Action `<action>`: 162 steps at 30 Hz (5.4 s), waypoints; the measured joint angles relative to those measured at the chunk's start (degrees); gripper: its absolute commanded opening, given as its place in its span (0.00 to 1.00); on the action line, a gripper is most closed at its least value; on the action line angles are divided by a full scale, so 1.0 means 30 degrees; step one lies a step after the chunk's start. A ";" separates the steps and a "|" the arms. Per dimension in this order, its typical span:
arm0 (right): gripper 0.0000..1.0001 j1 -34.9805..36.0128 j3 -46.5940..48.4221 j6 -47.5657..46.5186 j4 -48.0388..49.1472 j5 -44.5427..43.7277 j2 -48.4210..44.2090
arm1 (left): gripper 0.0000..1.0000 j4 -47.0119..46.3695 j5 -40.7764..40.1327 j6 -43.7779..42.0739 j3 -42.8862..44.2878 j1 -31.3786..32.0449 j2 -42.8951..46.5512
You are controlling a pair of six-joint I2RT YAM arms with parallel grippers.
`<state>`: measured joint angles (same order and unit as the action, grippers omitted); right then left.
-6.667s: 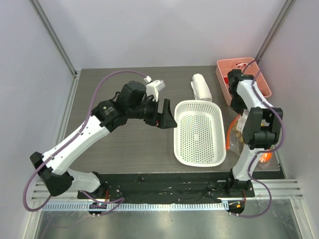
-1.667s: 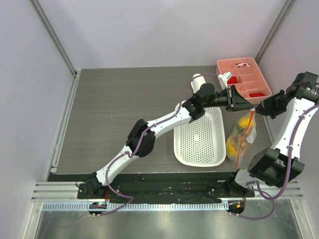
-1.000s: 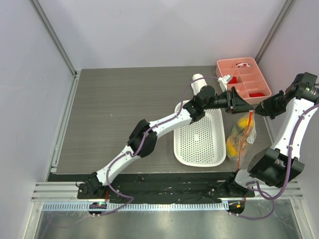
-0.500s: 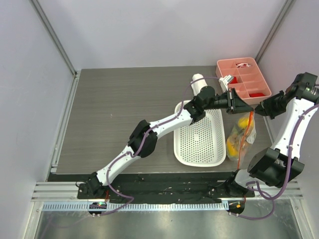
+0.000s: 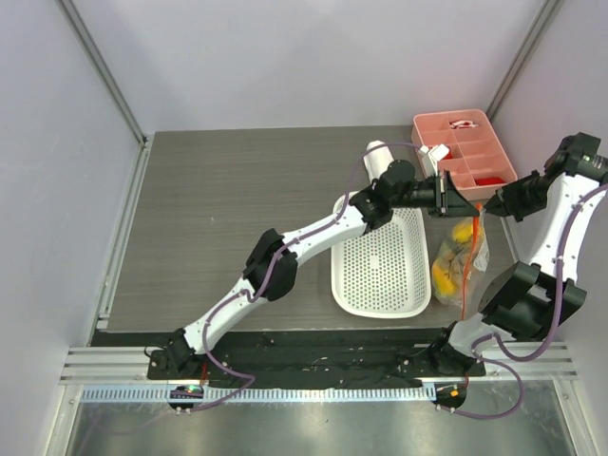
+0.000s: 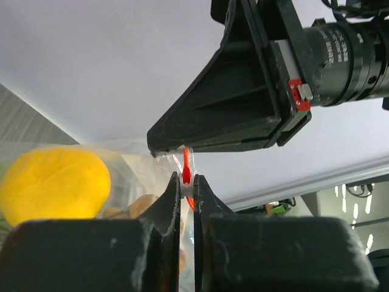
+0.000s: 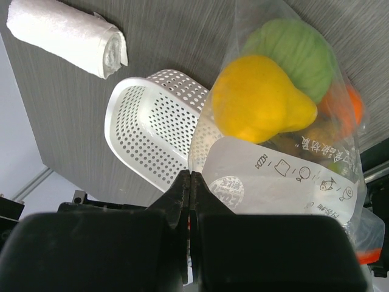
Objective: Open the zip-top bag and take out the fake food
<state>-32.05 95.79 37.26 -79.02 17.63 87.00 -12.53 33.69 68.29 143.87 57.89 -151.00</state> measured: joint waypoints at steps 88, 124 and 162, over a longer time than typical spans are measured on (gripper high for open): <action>0.01 -0.0838 0.4065 -0.4881 0.0197 0.2674 0.3963 | 0.28 0.3308 0.1756 -0.2718 -0.2681 0.0670 0.2426; 0.01 -0.0226 0.3745 -0.4896 0.0291 0.2834 0.3402 | 0.35 0.1945 0.1195 -0.2047 -0.4248 0.0568 0.2747; 0.01 0.0270 0.3599 -0.4969 0.0321 0.3031 0.3402 | 0.34 0.2557 0.0663 -0.2040 -0.3577 0.0532 0.1457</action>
<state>-31.24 106.59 22.35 -78.06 26.72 97.21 -4.86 35.68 62.17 133.14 59.48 -146.63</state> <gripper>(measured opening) 0.015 0.338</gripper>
